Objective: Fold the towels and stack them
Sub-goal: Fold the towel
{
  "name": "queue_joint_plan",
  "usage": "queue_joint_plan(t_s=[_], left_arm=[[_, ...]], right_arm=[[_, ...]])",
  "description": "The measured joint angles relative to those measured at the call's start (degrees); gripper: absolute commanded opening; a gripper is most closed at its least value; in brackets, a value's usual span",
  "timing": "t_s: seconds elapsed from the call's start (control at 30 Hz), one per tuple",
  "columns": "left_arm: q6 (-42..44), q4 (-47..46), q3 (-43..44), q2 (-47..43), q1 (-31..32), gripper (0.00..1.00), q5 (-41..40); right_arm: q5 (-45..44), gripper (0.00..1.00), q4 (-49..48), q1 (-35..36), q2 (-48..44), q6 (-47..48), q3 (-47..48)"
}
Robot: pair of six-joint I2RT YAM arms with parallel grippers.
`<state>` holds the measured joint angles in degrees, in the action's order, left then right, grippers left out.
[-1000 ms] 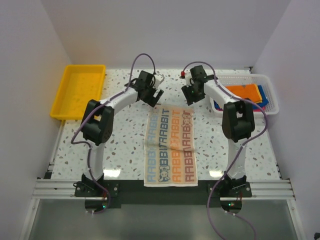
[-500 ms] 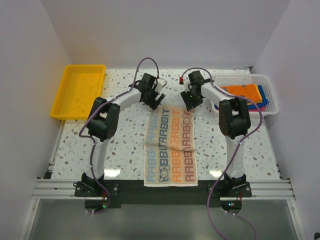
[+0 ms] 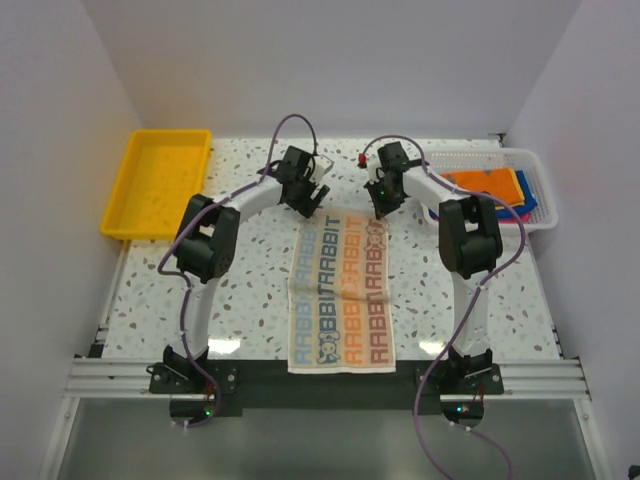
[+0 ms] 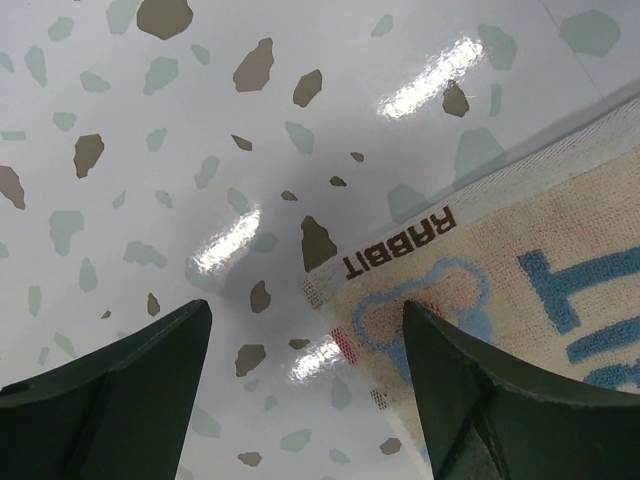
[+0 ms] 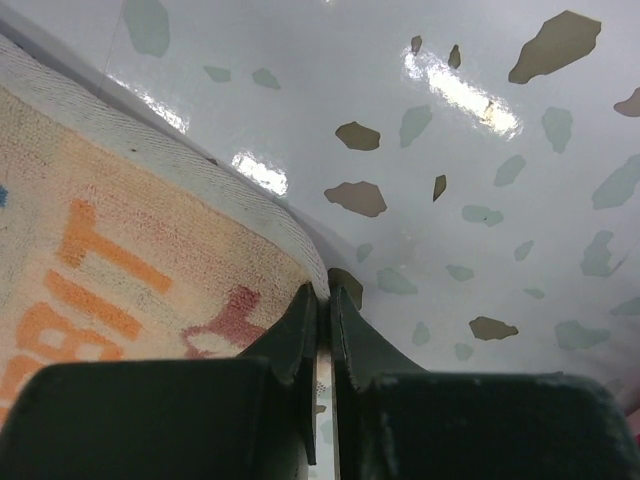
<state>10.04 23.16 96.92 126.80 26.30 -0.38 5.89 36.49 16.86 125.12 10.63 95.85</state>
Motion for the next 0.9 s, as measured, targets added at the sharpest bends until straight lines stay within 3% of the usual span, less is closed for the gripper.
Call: queue_joint_plan(t_s=[0.4,0.57,0.73,0.9], left_arm=[[-3.5,-1.4,1.2,1.2,0.0,0.6,1.1],[-4.0,-1.3,1.7,2.2,0.0,0.59,1.5],[-4.7,-0.9,2.7,2.9,0.2,0.52,1.6],[-6.3,-1.0,1.9,2.8,0.9,0.35,0.9]], right_arm=[[0.1,0.0,-1.4,0.0,-0.8,0.2,-1.4],[0.0,0.0,-1.9,0.0,-1.0,0.4,-1.9],[0.0,0.0,-2.1,0.0,-1.2,0.4,-2.1],[-0.3,0.0,-2.6,0.0,-1.6,0.4,-2.6]])
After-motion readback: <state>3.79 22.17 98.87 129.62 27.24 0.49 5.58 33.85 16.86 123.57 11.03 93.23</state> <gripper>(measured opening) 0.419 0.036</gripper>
